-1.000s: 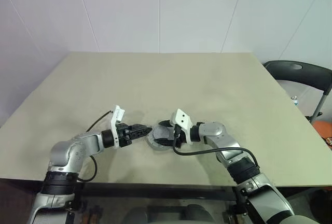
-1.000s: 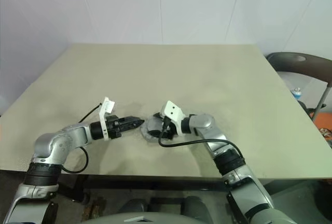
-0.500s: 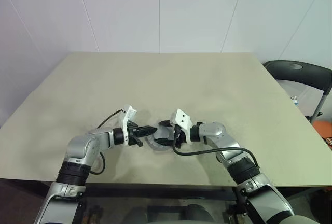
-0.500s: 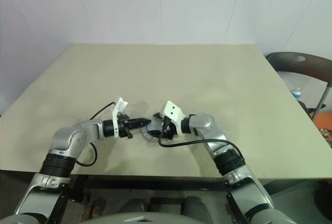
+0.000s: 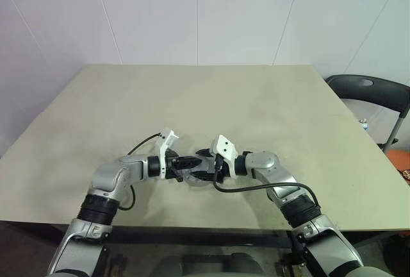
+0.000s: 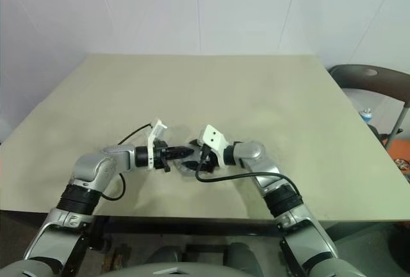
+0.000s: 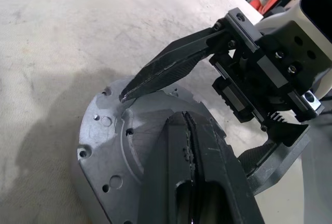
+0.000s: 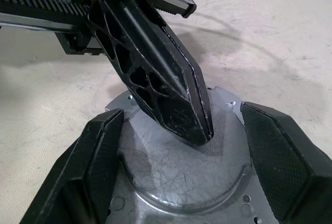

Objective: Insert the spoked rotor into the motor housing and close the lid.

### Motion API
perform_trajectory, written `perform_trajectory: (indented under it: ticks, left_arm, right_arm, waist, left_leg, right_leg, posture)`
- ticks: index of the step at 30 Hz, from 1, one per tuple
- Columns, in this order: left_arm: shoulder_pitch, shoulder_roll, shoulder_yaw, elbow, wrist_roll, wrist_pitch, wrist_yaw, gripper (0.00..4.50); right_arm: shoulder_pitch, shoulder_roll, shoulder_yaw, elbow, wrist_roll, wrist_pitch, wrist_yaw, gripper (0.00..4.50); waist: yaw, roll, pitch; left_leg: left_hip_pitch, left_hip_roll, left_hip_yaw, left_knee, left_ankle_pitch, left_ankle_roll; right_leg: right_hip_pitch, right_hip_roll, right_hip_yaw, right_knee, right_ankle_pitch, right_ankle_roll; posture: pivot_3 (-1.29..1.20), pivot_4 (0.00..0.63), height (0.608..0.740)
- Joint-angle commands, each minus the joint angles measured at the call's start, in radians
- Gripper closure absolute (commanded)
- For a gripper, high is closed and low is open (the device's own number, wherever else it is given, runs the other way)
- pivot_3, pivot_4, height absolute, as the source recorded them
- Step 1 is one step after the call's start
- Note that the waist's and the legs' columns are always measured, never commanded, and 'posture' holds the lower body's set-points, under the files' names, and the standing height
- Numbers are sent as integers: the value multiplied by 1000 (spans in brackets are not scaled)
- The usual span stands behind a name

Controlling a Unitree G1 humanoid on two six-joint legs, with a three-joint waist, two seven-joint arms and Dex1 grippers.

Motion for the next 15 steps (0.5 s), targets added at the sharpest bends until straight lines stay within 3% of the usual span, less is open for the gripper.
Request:
perform_trajectory:
  ticks: [1,12,15]
  left_arm:
    - [-16,13,9,7,13,-12,-14,4450]
    - [-15,11,24,1,12,-19,-7,4450]
    - [-17,11,26,7,14,-24,-7,4500]
  right_arm:
    - [46,-22,34,61,-45,56,-4,1252]
    - [24,-22,28,72,-48,36,-2,1252]
    - [22,-34,34,53,-33,75,29,313]
  waist:
    - [0,0,0]
    - [-1,0,0]
    - [0,1,0]
  left_leg:
    - [0,0,0,0,0,0]
    - [0,0,0,0,0,0]
    - [0,0,0,0,0,0]
  right_leg:
    - [0,0,0,0,0,0]
    - [0,0,0,0,0,0]
    - [0,0,0,0,0,0]
  posture:
    - [0,0,740]
    - [0,0,740]
    - [0,0,740]
